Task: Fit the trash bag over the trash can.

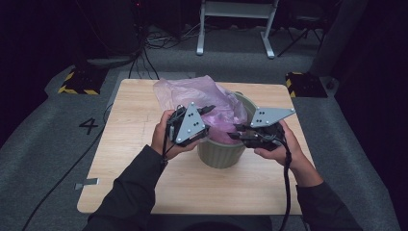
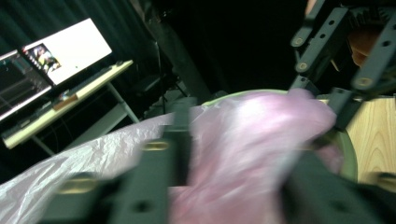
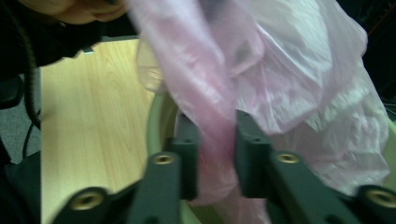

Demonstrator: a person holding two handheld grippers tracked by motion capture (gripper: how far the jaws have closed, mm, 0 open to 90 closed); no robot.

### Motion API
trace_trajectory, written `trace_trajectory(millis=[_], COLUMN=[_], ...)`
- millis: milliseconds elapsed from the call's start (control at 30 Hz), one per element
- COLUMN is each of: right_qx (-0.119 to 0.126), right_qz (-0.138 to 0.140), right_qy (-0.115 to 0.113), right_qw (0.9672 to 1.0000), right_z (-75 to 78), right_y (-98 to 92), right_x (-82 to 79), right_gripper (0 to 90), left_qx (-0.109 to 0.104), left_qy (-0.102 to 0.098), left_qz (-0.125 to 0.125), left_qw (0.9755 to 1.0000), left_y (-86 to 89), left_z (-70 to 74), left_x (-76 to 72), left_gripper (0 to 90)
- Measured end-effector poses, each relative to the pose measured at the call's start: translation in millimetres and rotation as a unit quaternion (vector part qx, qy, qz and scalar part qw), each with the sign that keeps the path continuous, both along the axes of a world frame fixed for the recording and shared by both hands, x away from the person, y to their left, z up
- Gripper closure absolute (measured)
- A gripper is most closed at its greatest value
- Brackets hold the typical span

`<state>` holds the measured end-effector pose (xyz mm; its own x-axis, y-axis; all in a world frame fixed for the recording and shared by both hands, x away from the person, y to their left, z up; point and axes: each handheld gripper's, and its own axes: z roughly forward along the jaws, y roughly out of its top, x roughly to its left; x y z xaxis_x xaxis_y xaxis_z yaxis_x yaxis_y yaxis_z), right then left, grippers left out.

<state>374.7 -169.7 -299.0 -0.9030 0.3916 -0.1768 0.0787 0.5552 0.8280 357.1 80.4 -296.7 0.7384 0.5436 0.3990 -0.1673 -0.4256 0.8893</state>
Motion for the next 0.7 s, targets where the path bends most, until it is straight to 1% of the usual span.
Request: trace_trajectory(millis=[33, 67, 100, 133, 167, 200, 267, 300, 400, 467, 533, 633, 700], right_qx=[-0.002, 0.001, 0.006, 0.007, 0.007, 0.008, 0.008, 0.009, 0.008, 0.01, 0.011, 0.022, 0.023], right_qz=[-0.005, -0.007, -0.004, -0.003, -0.008, -0.012, -0.023, -0.027, -0.04, -0.05, -0.055, -0.063, -0.071], right_qy=[0.001, 0.005, 0.009, 0.011, 0.012, 0.014, 0.017, 0.019, 0.022, 0.025, 0.022, 0.03, 0.034], right_qw=[1.0, 1.0, 0.9999, 0.9999, 0.9999, 0.9998, 0.9996, 0.9994, 0.9989, 0.9984, 0.9982, 0.9973, 0.9966], right_z=[-1.6, -2.9, -4.1, -5.1, -6.0, -7.0, -8.2, -8.7, -11.2, -12.6, -13.4, -15.7, -17.7], right_y=[-1.5, -3.6, -6.1, -8.3, -10.2, -12.5, -15.3, -16.3, -19.2, -21.2, -23.6, -31.2, -36.5], right_x=[1.3, 2.5, 3.3, 3.8, 4.3, 5.2, 6.6, 7.3, 10.7, 13.9, 16.0, 19.9, 21.6], right_gripper=[81.0, 84.4, 85.6, 86.2, 86.6, 87.5, 88.0, 88.1, 88.6, 88.6, 88.6, 88.2, 87.6], left_qx=[-0.001, -0.001, -0.001, 0.001, -0.002, -0.008, -0.017, -0.031, -0.05, -0.048, -0.047, -0.037, -0.033], left_qy=[0.013, 0.019, 0.022, 0.024, 0.03, 0.035, 0.04, 0.04, 0.041, 0.042, 0.045, 0.061, 0.07], left_qz=[0.002, 0.014, 0.025, 0.028, 0.035, 0.032, 0.025, 0.023, 0.006, 0.002, -0.003, 0.005, 0.008], left_qw=[0.9999, 0.9997, 0.9994, 0.9993, 0.9989, 0.9988, 0.9987, 0.9985, 0.9979, 0.998, 0.9979, 0.9974, 0.997], left_y=[1.6, 3.3, 5.7, 9.2, 14.2, 18.9, 27.4, 35.5, 51.0, 60.0, 65.0, 66.3, 64.6], left_z=[-0.9, -2.7, -5.1, -7.2, -9.9, -11.6, -12.4, -12.2, -8.9, -7.9, -10.3, -19.8, -27.5], left_x=[-0.8, -2.4, -4.9, -7.2, -10.7, -13.5, -18.3, -24.2, -34.4, -42.1, -46.7, -48.6, -46.6], left_gripper=[51.4, 42.6, 36.2, 32.1, 29.8, 26.1, 25.3, 24.4, 22.0, 21.6, 21.1, 20.5, 20.5])
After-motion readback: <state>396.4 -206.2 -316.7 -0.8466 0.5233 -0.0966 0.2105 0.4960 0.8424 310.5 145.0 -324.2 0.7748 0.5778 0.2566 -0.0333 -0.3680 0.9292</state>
